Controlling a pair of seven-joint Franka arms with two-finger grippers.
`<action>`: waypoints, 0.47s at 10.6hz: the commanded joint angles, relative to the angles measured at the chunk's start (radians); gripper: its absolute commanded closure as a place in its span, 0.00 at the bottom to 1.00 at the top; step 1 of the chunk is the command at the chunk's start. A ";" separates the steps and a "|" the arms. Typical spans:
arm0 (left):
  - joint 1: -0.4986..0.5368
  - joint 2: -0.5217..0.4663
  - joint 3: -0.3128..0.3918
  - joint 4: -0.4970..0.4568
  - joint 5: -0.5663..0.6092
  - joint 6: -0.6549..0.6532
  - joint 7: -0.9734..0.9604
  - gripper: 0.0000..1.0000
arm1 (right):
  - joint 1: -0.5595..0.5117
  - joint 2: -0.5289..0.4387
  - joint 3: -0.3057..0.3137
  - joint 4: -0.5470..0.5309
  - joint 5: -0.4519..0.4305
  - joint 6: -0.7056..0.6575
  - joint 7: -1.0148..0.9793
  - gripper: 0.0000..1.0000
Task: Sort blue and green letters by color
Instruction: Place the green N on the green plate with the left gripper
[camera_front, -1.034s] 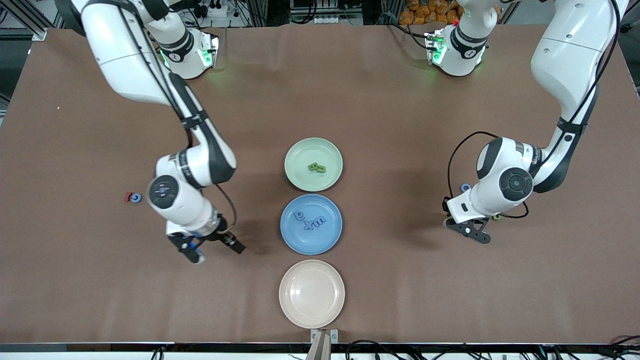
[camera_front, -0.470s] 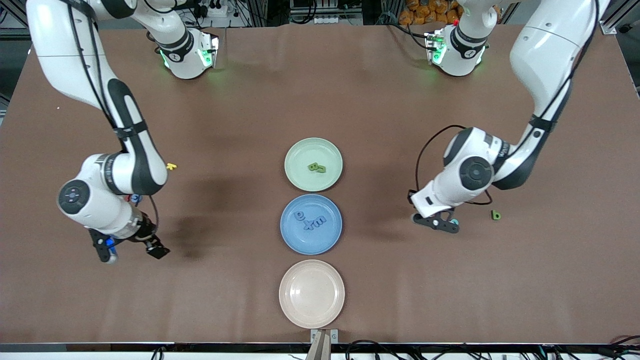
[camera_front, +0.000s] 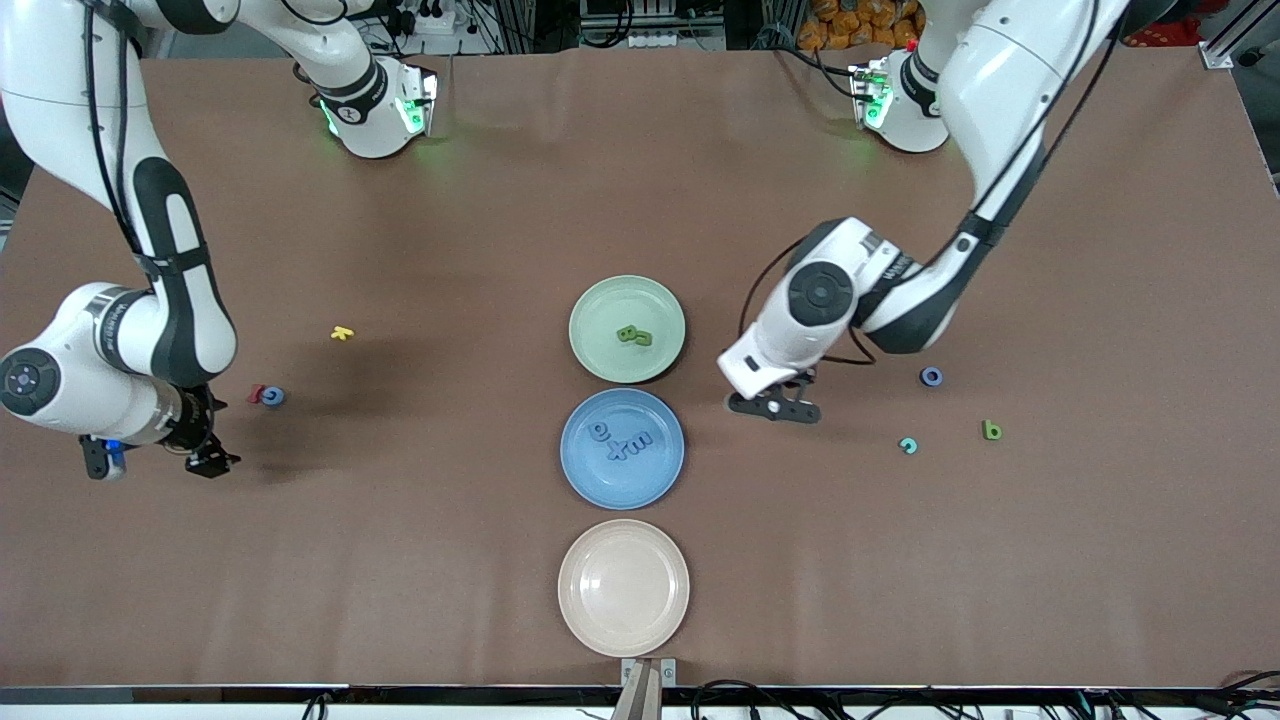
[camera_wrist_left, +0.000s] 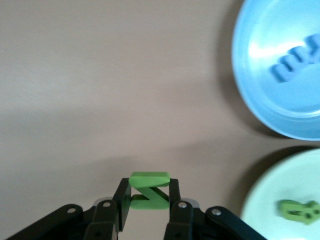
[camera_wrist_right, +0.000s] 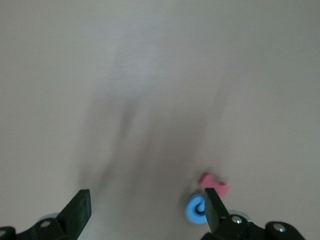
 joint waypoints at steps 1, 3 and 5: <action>-0.096 0.029 0.019 0.048 -0.004 -0.026 -0.126 1.00 | -0.005 -0.078 0.003 -0.117 0.021 0.020 0.149 0.00; -0.159 0.041 0.020 0.058 -0.002 -0.026 -0.212 1.00 | 0.000 -0.080 0.003 -0.143 0.022 0.044 0.212 0.00; -0.271 0.058 0.100 0.090 -0.001 -0.026 -0.293 1.00 | 0.001 -0.095 0.003 -0.228 0.022 0.154 0.214 0.00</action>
